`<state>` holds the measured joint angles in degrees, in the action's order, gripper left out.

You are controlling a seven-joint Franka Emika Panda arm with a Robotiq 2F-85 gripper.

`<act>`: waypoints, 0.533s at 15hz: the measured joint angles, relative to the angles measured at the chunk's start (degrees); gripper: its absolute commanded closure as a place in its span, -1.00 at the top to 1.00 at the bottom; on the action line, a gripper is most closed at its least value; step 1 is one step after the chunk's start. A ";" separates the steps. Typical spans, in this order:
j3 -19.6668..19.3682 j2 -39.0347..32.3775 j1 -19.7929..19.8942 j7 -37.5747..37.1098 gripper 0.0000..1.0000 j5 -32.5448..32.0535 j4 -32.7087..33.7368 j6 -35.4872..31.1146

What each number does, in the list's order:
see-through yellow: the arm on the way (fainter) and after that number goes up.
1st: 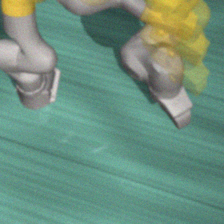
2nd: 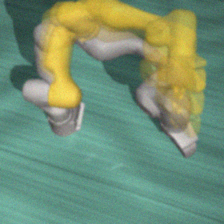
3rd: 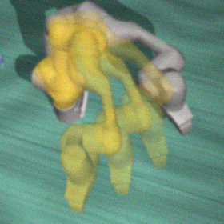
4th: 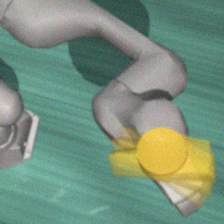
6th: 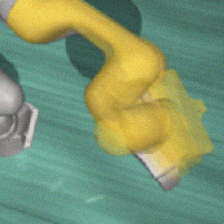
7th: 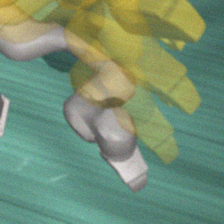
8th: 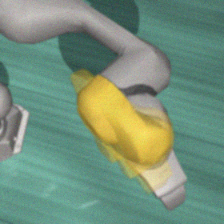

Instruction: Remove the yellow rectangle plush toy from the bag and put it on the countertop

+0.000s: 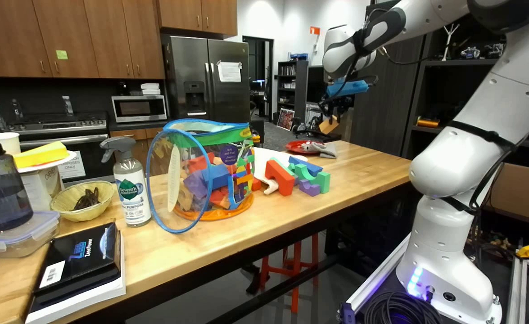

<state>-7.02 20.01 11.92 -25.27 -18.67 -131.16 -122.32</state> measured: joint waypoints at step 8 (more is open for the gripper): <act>-2.28 -0.62 1.91 4.43 -0.85 0.00 -7.30 -6.58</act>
<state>-9.30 19.39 13.83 -20.84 -18.67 -138.46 -128.90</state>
